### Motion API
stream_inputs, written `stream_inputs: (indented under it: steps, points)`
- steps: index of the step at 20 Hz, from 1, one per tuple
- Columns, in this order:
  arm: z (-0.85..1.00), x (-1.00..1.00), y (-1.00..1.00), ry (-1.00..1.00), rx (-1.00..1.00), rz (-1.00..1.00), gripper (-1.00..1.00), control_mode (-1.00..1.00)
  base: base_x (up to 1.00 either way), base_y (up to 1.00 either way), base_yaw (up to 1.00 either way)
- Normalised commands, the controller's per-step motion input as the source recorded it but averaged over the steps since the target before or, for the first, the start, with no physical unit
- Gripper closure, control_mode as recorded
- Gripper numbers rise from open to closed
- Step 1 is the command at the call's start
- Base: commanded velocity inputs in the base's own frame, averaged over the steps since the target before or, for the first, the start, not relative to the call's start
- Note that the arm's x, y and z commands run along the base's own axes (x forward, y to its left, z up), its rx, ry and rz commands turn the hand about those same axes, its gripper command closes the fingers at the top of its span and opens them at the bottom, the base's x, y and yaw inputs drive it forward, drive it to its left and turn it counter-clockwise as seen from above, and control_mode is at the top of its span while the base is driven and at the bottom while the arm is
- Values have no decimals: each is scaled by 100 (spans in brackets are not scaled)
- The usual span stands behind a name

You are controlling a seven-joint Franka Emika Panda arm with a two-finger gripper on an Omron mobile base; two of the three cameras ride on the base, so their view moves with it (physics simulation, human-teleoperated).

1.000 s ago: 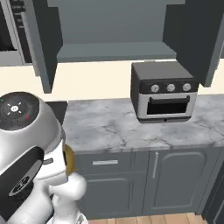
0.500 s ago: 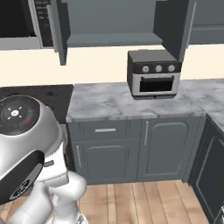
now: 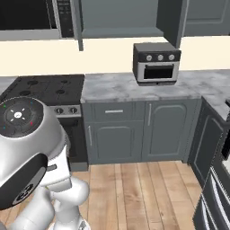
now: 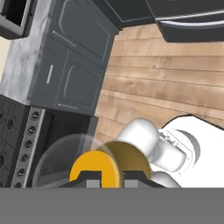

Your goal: There is a tray on the dining counter. Grab the cup, mug, and pitcher and place them on the tray. The pitcher may be placed next to the tray if it cannot fit the tray.

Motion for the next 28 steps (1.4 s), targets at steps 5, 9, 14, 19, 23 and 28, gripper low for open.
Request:
stream_inputs:
  steps: [5,9,14,19,23,28]
  points:
    - [0,0,0,0,0,0,100,100,-100,13,0]
    - [0,0,0,0,0,0,100,100,-100,12,0]
    - [0,0,0,0,0,0,100,100,-100,5,0]
    - [0,0,0,0,0,0,100,100,-100,0,0]
    - [0,0,0,0,0,0,100,100,-100,0,0]
    - [0,0,0,0,0,0,100,100,-100,0,0]
